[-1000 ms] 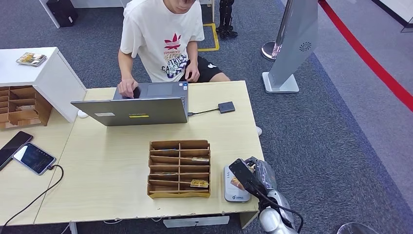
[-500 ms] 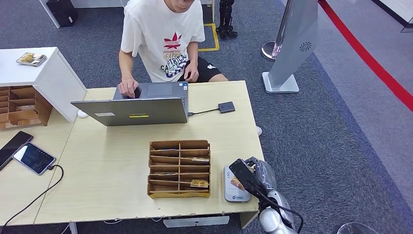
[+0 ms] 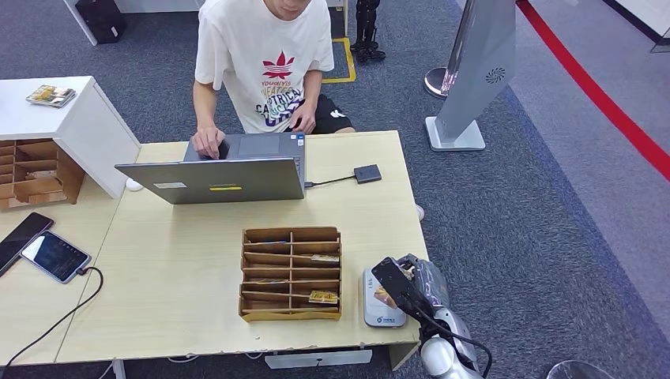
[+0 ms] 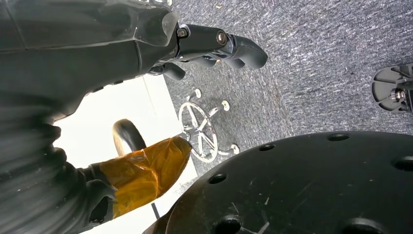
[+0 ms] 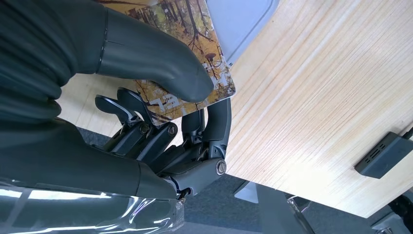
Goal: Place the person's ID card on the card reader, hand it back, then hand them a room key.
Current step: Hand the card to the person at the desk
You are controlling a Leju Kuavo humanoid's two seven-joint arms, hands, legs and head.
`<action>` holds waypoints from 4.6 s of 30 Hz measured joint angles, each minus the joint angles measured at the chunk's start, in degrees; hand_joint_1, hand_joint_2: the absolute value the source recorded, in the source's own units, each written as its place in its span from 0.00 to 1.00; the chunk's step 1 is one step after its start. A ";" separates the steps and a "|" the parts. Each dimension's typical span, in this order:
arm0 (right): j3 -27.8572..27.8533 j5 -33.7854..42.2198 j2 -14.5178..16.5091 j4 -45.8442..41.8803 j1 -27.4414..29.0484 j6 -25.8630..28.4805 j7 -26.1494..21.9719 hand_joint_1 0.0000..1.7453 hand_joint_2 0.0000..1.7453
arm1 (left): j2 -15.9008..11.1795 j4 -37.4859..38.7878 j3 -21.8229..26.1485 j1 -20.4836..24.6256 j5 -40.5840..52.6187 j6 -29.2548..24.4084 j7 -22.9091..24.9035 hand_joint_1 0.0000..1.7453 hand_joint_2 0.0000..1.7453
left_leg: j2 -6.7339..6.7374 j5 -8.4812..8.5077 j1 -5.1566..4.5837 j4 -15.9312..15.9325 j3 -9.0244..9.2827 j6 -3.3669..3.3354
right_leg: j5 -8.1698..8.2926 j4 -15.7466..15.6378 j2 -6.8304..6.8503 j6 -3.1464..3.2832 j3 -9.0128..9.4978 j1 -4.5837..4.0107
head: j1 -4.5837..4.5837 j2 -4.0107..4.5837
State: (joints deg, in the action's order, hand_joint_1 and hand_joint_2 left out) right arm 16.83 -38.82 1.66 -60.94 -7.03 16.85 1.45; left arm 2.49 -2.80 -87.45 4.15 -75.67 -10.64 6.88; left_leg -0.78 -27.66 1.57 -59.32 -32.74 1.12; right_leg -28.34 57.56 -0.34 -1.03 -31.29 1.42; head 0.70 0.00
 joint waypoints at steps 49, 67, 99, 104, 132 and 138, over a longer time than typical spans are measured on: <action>-0.01 -0.08 0.04 0.20 -0.18 0.00 -0.07 1.00 1.00 | -0.02 0.00 -0.11 0.00 0.07 -0.02 0.11 0.00 1.00 | 0.00 0.00 0.00 0.00 0.02 0.00 | 0.00 0.00 0.00 0.00 0.02 0.00 | 0.00 0.00; -0.02 -0.06 0.04 0.31 -0.17 -0.02 -0.07 1.00 1.00 | -0.02 0.00 -0.15 0.00 0.00 -0.02 0.15 0.00 1.00 | 0.00 0.00 0.00 0.00 0.03 0.00 | 0.00 0.00 0.00 0.00 0.03 0.00 | 0.00 0.00; -0.02 0.44 0.04 0.35 -0.01 0.35 -0.33 1.00 1.00 | -0.03 0.00 -0.48 -0.01 -0.45 -0.23 0.15 0.00 1.00 | 0.00 0.00 0.00 0.00 0.05 0.00 | 0.01 0.00 0.00 0.00 0.04 0.00 | 0.01 0.00; -0.02 0.46 0.04 0.35 0.02 0.58 -0.33 1.00 1.00 | -0.02 0.00 -0.48 -0.01 -0.48 -0.26 0.03 0.00 1.00 | 0.00 0.00 0.00 0.00 0.05 0.00 | 0.01 0.00 0.00 0.00 0.04 0.00 | 0.00 0.00; 0.00 0.64 0.07 0.39 0.01 0.68 -0.36 1.00 1.00 | -0.04 0.00 -0.55 -0.01 -0.54 -0.39 -0.01 0.00 1.00 | 0.00 0.01 0.00 0.00 0.05 -0.01 | 0.02 0.00 0.00 -0.02 0.05 0.00 | 0.00 0.00; 0.00 0.62 0.07 0.41 -0.02 0.66 -0.39 1.00 1.00 | -0.04 0.00 -0.57 -0.01 -0.46 -0.36 0.00 0.00 1.00 | 0.00 0.01 0.00 0.00 0.05 -0.01 | 0.03 0.00 0.00 -0.03 0.06 0.00 | 0.01 0.00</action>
State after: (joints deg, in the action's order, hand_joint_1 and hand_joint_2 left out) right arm 16.83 -38.20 1.73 -60.53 -7.05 17.51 1.06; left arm 2.45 -2.80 -88.02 4.14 -76.14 -11.01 6.88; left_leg -0.79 -27.64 1.57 -59.32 -32.69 1.10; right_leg -28.32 57.56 -0.34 -1.06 -31.23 1.43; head 0.71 0.00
